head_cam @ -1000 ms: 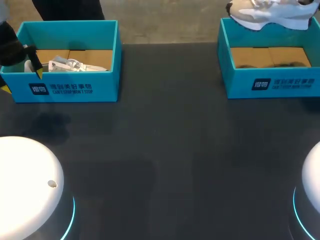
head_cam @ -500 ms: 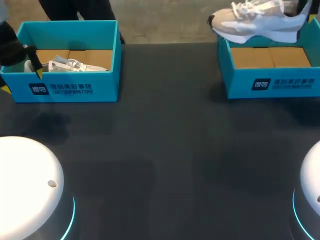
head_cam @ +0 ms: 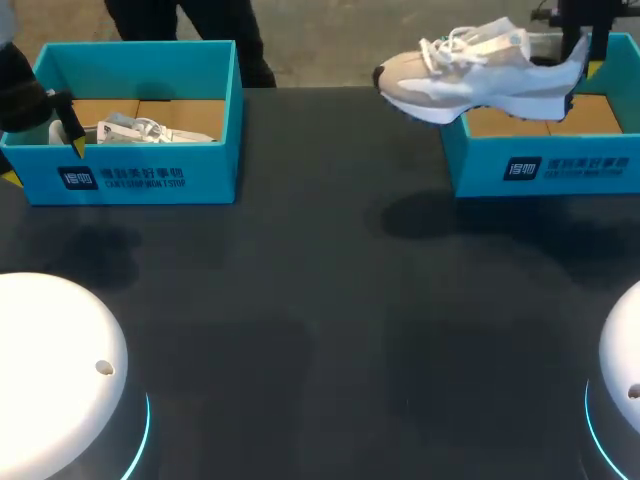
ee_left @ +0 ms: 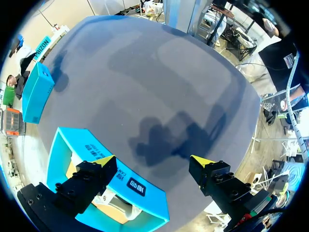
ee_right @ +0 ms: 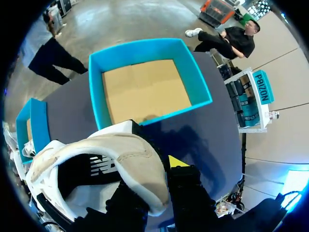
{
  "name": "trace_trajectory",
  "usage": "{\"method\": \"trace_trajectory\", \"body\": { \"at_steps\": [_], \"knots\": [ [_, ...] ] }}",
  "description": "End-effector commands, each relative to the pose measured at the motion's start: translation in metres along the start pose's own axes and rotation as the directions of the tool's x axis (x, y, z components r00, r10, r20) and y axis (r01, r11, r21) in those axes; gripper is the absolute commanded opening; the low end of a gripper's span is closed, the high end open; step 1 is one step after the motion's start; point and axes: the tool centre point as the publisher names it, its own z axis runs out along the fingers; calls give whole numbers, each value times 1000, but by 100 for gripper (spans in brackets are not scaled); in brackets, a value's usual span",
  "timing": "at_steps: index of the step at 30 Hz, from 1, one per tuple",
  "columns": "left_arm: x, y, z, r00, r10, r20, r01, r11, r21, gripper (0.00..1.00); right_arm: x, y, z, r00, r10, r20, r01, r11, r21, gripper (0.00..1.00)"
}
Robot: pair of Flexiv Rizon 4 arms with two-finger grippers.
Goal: Take the shoe out of the shoebox, open the shoe tongue, remove and reinsert the insole, then place the shoe into the shoebox
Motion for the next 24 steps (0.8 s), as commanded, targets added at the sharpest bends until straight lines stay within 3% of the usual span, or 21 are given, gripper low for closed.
{"method": "trace_trajectory", "body": {
  "at_steps": [1,12,24],
  "knots": [
    [1,-1,0,1000,1,1,-1,1000,-2,100,3,-29,-7,1000,7,7,-7,998,-55,0],
    [1,-1,0,1000,1,1,-1,1000,-2,100,19,-89,-15,999,10,37,-9,1000,-24,0],
    [1,-1,0,1000,1,1,-1,1000,-2,100,38,-142,-6,998,-7,58,6,1000,12,0]
  ]
}}
